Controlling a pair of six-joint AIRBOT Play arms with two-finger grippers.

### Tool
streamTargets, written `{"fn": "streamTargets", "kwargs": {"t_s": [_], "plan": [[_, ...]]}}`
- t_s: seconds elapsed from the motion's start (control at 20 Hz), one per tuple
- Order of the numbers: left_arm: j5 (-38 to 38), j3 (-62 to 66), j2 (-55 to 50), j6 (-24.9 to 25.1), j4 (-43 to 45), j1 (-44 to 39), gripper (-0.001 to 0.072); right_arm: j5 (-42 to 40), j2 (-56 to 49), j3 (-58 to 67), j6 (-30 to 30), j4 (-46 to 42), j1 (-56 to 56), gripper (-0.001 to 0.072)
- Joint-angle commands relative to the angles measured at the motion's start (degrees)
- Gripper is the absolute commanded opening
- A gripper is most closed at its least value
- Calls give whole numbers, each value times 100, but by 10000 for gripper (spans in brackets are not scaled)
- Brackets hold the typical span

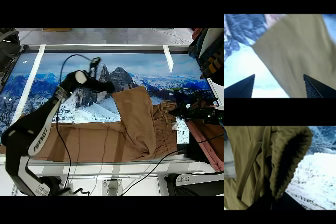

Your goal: Fold the clothes and pants, and hang the long-sleeved shirts on hangers.

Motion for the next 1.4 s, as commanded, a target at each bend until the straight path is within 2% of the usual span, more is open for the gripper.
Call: {"fn": "streamTargets", "kwargs": {"t_s": [0.0,0.2,0.4,0.5,0.55,0.6,0.65,0.85,1.15,1.25,1.35], "plan": [[55,-2,-592,92,-1217,435,701,-116,0,7,-7,-35,4,32],[841,-2,-1075,212,-1034,7,698,-210,0,7,-4,-33,4,32],[1517,0,-1316,-153,-216,-415,679,-225,2,7,-4,-33,4,32],[1698,0,-1384,-153,-114,-560,567,-225,2,7,-4,-35,4,32],[1912,0,-1405,-153,-120,-616,532,-225,2,7,-4,-33,4,32],[2179,0,-1414,-153,-120,-671,532,-225,2,7,-4,-35,4,32],[2472,0,-1421,-153,-120,-726,490,-223,2,7,-2,-33,4,32],[2997,0,-1419,-149,-118,-841,17,-214,2,7,17,-33,4,32],[3049,4,-907,-79,-96,-542,14,-227,13,7,20,262,4,32],[3161,4,-433,-42,238,-352,14,-251,44,7,13,555,4,32],[3327,4,179,-44,929,-111,13,-282,48,7,9,686,4,31]]}}
